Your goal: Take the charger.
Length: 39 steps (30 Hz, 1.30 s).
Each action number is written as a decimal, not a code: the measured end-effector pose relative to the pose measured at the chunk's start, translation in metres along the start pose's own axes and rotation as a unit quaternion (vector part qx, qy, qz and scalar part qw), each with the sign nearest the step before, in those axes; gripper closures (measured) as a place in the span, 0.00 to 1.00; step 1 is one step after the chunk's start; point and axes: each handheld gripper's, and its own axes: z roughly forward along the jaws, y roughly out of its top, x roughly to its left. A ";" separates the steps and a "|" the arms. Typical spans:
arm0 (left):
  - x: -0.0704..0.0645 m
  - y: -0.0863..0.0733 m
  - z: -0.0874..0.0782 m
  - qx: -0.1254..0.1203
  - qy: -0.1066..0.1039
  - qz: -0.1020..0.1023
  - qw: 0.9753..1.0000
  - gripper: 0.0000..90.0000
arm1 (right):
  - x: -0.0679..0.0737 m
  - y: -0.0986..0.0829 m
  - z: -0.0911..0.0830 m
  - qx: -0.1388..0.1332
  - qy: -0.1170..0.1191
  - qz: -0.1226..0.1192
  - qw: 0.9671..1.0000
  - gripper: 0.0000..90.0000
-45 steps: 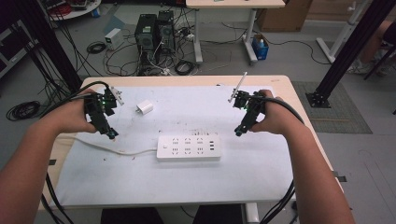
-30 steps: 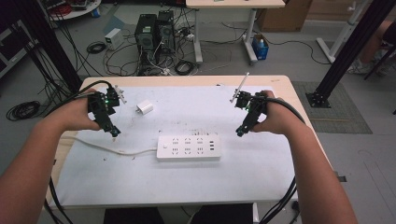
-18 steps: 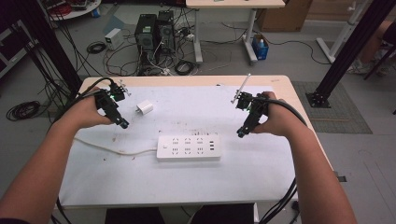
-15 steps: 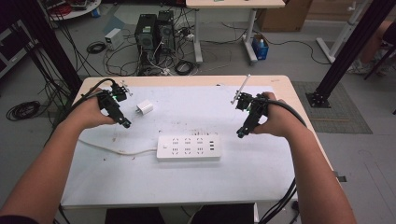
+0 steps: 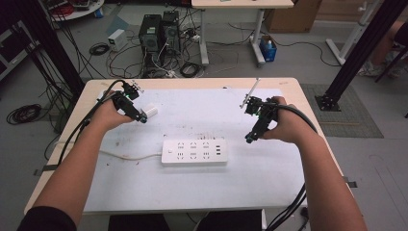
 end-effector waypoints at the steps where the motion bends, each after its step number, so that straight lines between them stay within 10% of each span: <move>1: 0.002 0.000 0.003 -0.003 -0.002 -0.006 1.000 0.06 | 0.001 0.000 -0.001 0.002 0.001 0.000 1.000 0.01; 13: 0.017 0.006 0.036 -0.049 -0.010 -0.037 0.998 0.06 | 0.003 0.000 0.000 0.001 -0.011 -0.001 1.000 0.01; 39: 0.025 0.005 0.061 -0.047 -0.015 -0.032 0.998 0.30 | -0.001 0.003 -0.001 -0.001 -0.024 0.001 1.000 0.01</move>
